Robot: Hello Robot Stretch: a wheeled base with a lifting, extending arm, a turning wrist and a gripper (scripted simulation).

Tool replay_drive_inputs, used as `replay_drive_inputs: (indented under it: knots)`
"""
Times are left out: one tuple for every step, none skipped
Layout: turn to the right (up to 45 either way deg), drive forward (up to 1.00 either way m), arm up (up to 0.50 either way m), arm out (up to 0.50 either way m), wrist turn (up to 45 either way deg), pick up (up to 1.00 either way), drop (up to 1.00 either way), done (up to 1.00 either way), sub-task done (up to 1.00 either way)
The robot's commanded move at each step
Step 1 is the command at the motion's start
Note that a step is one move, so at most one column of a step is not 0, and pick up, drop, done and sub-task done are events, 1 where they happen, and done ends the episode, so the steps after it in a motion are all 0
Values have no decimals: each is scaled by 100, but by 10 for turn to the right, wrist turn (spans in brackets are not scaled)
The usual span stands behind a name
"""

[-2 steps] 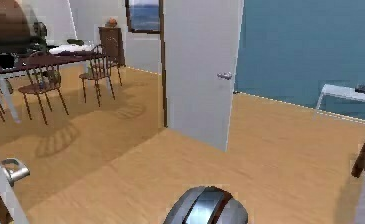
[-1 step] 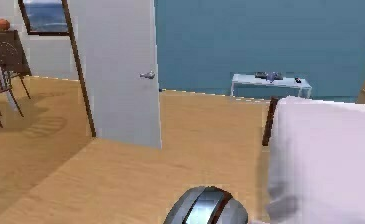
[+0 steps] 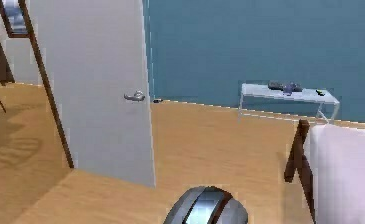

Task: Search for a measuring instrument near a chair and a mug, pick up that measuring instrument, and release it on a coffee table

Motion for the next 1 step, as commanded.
replay_drive_inputs:
  knots:
    - [-30,0,0,0,0,0,0,0,0]
